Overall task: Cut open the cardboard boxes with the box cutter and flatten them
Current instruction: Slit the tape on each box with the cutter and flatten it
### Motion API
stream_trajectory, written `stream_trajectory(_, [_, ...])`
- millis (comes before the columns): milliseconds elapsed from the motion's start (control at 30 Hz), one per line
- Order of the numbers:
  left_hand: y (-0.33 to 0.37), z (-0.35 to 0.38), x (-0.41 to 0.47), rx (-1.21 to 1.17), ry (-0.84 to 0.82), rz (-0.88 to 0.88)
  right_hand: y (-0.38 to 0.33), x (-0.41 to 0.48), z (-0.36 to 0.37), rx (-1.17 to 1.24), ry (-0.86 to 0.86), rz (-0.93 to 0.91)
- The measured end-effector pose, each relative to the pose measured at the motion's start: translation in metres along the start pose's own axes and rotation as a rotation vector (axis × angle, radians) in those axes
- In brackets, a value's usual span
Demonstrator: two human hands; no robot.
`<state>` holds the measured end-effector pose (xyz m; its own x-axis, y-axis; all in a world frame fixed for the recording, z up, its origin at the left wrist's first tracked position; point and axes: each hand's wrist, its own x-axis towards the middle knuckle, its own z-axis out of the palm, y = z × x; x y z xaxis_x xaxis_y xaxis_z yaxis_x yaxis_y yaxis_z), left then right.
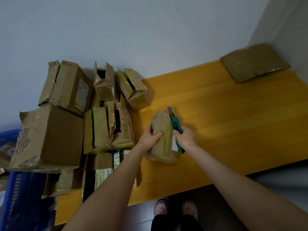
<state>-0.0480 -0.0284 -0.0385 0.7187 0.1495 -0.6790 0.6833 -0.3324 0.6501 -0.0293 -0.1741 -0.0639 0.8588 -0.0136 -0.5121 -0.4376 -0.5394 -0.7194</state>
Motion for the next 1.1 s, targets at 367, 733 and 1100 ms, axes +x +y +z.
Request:
stream_trajectory(367, [-0.017,-0.005,-0.002,-0.299,0.030,-0.011,-0.017,-0.015,-0.008,-0.247,0.074,-0.061])
stream_trajectory(733, [-0.013,-0.003,0.005,-0.313,0.039,-0.021,-0.025,-0.034,-0.014,-0.609,0.055,-0.176])
stream_trajectory(1100, [-0.014,-0.017,0.007,-0.400,-0.063,-0.032,-0.029,-0.040,-0.017,-0.683,0.000,-0.182])
